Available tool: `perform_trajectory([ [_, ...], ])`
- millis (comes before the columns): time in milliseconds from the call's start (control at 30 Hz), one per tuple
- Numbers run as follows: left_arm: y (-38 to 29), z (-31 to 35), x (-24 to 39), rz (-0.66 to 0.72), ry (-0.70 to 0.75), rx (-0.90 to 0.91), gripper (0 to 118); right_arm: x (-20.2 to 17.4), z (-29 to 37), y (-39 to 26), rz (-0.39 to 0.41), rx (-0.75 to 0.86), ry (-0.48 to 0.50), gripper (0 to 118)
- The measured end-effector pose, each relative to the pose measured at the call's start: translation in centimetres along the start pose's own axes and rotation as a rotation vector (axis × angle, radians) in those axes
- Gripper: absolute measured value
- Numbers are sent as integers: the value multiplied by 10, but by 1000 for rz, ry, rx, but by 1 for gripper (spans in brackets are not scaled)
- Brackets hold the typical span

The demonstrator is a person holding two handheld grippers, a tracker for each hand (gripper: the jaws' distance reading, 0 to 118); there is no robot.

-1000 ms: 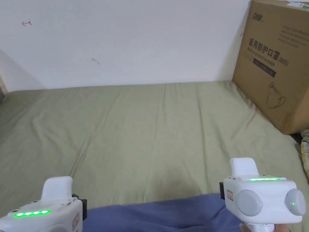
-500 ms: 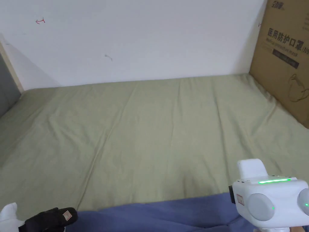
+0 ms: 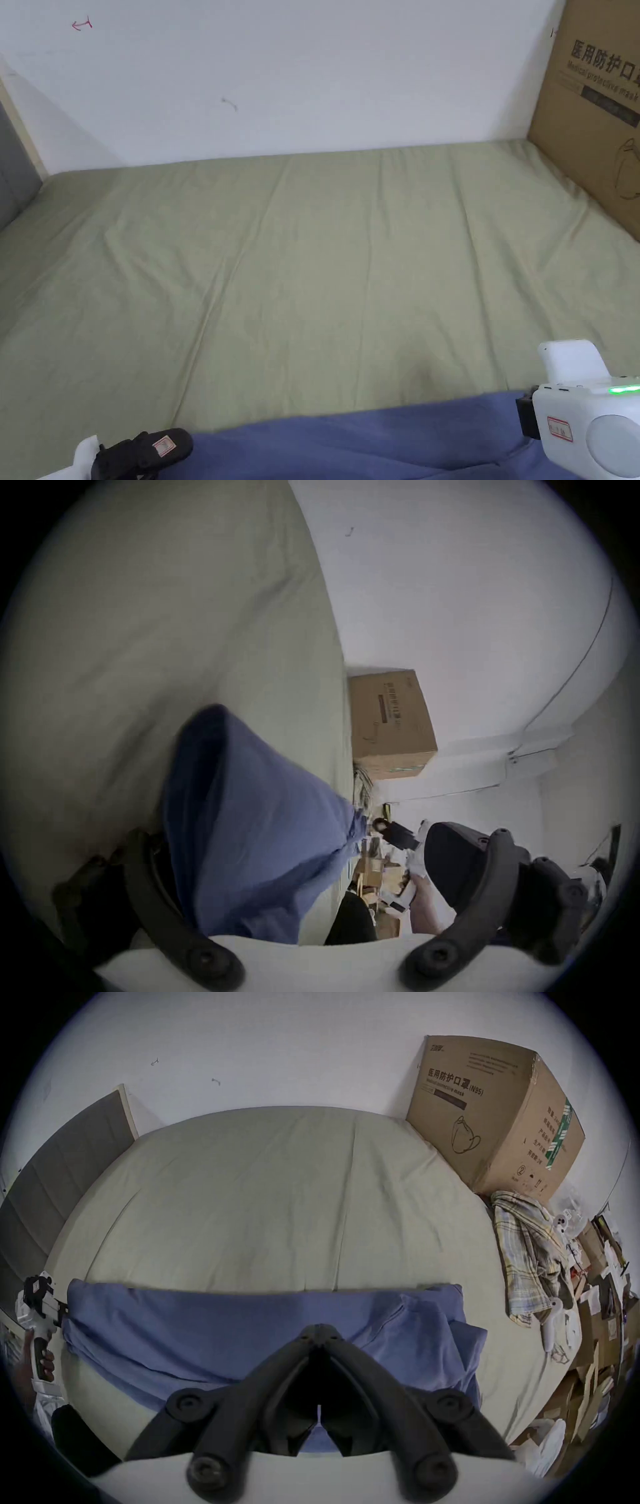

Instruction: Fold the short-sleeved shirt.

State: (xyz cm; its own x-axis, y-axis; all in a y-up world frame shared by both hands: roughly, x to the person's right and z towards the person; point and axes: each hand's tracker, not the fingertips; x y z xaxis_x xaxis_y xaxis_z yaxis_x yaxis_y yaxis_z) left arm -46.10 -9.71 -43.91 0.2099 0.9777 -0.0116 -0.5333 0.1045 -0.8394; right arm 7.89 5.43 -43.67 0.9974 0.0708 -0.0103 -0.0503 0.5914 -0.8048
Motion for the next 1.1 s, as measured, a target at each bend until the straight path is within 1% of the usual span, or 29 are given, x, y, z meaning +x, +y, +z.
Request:
perform_trajectory([
  [33,0,1,-1,-10,27,16,78,0,1,0,4,-3,0,0],
  [67,2,1,-3,-42,75,51,25,1,1,-1,6,-4,0,0],
  [100,2,-3,-7,-82,297,33,5,2,2,-1,7,-3,2,0],
  [133,6,-7,-19,-147,461,-4,5,3,3,-1,6,-3,6,0],
  [167,4,-4,-20,-127,255,21,5,3,3,-1,5,-4,10,0],
  [200,9,-1,-16,-108,263,44,5,3,2,-1,5,-6,13,0],
  [267,-2,-9,0,-158,337,21,5,3,1,-2,4,-9,17,0],
  [400,-8,-5,47,-354,507,6,5,3,0,-1,-4,-12,39,0],
  [467,-18,-1,72,-484,647,19,5,2,2,-1,-2,-3,46,0],
  [533,-34,-2,98,-673,965,75,5,2,3,-3,2,4,56,0],
  [567,-42,-3,104,-733,1034,93,5,2,4,-4,4,5,59,0],
  [600,-49,-3,108,-750,1049,108,5,1,4,-5,8,5,62,0],
  [667,-55,-7,119,-727,1012,111,5,1,4,-8,10,5,67,0],
  [733,-66,-20,136,-732,1022,132,5,2,4,-10,1,2,79,0],
  [767,-71,-26,146,-727,963,146,5,2,4,-11,-4,2,85,0],
  [800,-72,-36,155,-684,847,134,5,3,5,-12,-8,1,90,0],
  [867,-78,-63,167,-586,673,87,5,4,8,-13,-11,4,96,0],
  [933,-82,-94,172,-512,587,18,5,5,11,-15,-9,7,99,0],
  [1000,-90,-128,171,-483,535,-53,8,9,13,-15,-10,12,100,0],
  [1033,-95,-146,169,-483,541,-88,22,11,14,-16,-13,14,99,0],
  [1067,-99,-162,166,-484,536,-112,49,13,15,-16,-16,16,99,0],
  [1100,-103,-179,163,-487,517,-171,84,16,15,-16,-21,17,98,0],
])
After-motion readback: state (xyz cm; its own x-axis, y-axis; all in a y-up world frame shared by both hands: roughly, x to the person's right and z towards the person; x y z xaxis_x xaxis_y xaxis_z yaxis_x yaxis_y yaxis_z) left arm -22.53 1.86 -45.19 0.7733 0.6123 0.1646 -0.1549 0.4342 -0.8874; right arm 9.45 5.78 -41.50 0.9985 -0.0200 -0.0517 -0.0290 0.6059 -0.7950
